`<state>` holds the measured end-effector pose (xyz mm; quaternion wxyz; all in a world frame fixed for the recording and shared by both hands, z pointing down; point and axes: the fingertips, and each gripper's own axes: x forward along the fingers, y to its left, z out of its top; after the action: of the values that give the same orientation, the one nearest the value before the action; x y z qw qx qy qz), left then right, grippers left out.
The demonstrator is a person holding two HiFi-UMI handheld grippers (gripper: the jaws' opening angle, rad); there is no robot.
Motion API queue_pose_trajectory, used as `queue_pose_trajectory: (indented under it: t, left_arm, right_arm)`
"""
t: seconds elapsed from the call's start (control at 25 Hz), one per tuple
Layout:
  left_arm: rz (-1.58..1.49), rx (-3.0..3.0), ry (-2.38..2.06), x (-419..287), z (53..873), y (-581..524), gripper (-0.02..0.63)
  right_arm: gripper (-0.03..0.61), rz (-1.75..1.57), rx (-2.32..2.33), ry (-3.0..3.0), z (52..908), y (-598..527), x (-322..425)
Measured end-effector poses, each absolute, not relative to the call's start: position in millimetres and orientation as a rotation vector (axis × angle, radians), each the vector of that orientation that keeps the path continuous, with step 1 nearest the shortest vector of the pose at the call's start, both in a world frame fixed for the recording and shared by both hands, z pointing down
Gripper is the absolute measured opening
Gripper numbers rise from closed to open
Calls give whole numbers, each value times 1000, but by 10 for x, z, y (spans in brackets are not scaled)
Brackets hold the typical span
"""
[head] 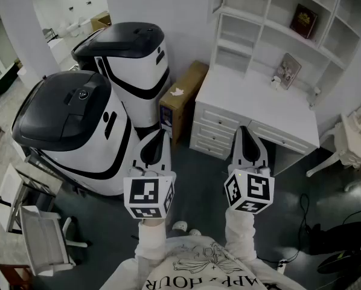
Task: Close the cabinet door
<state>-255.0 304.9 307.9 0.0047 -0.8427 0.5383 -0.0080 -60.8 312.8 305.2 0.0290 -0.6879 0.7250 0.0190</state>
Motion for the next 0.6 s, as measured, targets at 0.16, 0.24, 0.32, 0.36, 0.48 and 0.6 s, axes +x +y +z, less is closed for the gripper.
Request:
queue_pose_trajectory:
  t: [0.16,0.24,0.32,0.36,0.48,0.6]
  left_arm:
    - [-20,-2645,1688,-2618,3106,2970,5]
    - [-20,-2651,1684,-2653,3122,2932,5]
    - [-20,-2660,1676,-2682,3142,2893,5]
    - [-21,-2664,1671,-2696,3154,2873,5]
    - [-25,-2678,1656,-2735,3194,2817,5]
    - [-31,-2697,1634,-2764,3230,2783,5]
  right_arm:
    - [12,52,-2129,2236,3085,3058,-651]
    - [12,44,-2134,2233,3103,3025,-683]
    - [12,39,-2141,2229,3125,2994,-716]
    - [12,37,-2145,2225,3136,2979,-732]
    - [12,29,-2152,2211,3170,2944,-787]
    - [12,20,-2152,2210,3206,2926,-868]
